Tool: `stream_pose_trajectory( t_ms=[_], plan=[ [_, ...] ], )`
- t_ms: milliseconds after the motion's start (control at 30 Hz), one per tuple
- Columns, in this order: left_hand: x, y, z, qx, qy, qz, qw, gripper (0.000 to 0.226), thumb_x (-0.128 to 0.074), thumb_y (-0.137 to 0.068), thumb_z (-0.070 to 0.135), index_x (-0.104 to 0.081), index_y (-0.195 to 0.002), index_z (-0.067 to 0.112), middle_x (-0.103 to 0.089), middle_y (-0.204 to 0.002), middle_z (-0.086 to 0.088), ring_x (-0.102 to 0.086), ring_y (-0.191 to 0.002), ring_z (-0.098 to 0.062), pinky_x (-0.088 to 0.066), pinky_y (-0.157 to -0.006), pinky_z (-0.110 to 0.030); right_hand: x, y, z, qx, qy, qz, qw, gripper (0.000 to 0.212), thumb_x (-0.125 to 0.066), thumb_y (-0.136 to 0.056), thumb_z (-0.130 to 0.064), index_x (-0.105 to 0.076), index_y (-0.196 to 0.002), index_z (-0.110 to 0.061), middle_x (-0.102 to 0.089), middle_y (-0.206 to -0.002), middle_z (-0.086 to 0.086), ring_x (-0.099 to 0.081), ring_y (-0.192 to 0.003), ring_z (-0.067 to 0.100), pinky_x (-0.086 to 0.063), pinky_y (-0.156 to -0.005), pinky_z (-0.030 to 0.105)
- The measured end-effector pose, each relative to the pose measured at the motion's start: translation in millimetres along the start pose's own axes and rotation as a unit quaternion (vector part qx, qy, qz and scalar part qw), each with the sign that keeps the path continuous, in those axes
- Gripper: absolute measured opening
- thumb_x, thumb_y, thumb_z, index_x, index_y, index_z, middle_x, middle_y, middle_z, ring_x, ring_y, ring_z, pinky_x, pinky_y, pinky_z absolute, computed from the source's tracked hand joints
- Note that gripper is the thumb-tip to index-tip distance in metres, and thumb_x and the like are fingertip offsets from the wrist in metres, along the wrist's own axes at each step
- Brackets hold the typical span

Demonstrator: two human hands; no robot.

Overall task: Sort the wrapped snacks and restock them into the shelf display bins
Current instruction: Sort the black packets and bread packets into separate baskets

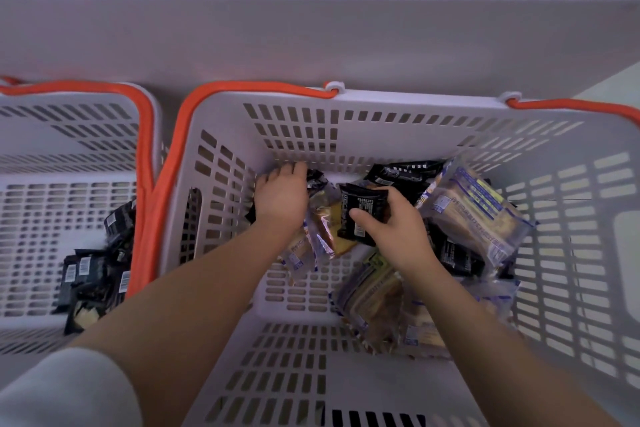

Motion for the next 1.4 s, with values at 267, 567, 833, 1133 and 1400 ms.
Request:
stream_pose_trajectory(
  t_ms=[267, 567, 833, 1133, 1400],
  plan=[
    [6.3, 1.4, 2.2, -0.067, -0.054, -0.054, 0.995, 0.036, -0.050, -0.091, 0.013, -0.040, -0.124, 0.004, -0.046, -0.127, -0.015, -0.049, -0.113, -0.031, -0.041, -0.087, -0.039, -6.9, 19.8, 1.7, -0.056, -0.037, 0.007, 0.998, 0.062, -0.050, -0.092, -0.043, -0.030, -0.142, -0.013, -0.038, -0.146, 0.000, -0.035, -0.135, 0.022, -0.032, -0.110, 0.040],
    [118.6, 95.2, -34.0, -0.044, 0.397, 0.088, 0.912, 0.021, -0.054, -0.089, 0.030, -0.048, -0.103, 0.016, -0.056, -0.081, 0.009, -0.053, -0.069, -0.001, -0.037, -0.054, -0.009, -19.8, 58.8, -64.9, -0.112, -0.229, 0.009, 0.967, 0.040, -0.050, -0.092, -0.041, -0.034, -0.127, -0.030, -0.050, -0.128, -0.009, -0.053, -0.113, 0.018, -0.045, -0.097, 0.044],
    [165.4, 190.3, -152.5, 0.059, 0.475, 0.264, 0.837, 0.014, -0.057, -0.089, 0.022, -0.050, -0.100, 0.027, -0.057, -0.081, 0.019, -0.054, -0.072, 0.014, -0.037, -0.057, -0.008, -113.7, 89.7, -179.1, 0.001, -0.120, -0.103, 0.987, 0.025, -0.065, -0.084, -0.030, -0.044, -0.097, -0.030, -0.061, -0.100, -0.008, -0.059, -0.079, -0.005, -0.049, -0.062, 0.013],
    [89.0, 235.6, -220.2, 0.172, 0.391, 0.161, 0.890, 0.030, -0.058, -0.088, 0.034, -0.047, -0.108, 0.014, -0.060, -0.085, 0.000, -0.061, -0.085, -0.025, -0.035, -0.055, -0.024, -177.4, 120.0, -216.0, 0.071, 0.183, -0.237, 0.951, 0.028, -0.058, -0.089, -0.024, -0.060, -0.089, 0.004, -0.048, -0.070, 0.014, -0.047, -0.064, 0.023, -0.038, -0.064, 0.034],
    [64.0, 224.0, -186.4, 0.070, 0.318, -0.016, 0.945, 0.039, -0.051, -0.093, 0.029, -0.049, -0.127, 0.010, -0.060, -0.122, -0.008, -0.056, -0.111, -0.021, -0.040, -0.091, -0.026, -107.8, 113.8, -152.4, 0.010, 0.108, -0.119, 0.987, 0.014, -0.045, -0.095, -0.008, -0.059, -0.096, -0.010, -0.064, -0.092, 0.007, -0.056, -0.069, 0.008, -0.047, -0.067, 0.020]
  ],
)
Point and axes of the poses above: each hand's wrist, its own y-axis away from the middle knuckle, its own x-axis out of the back of the hand, z = x × y, the point moved 6 cm from there along -y, towards the middle knuckle
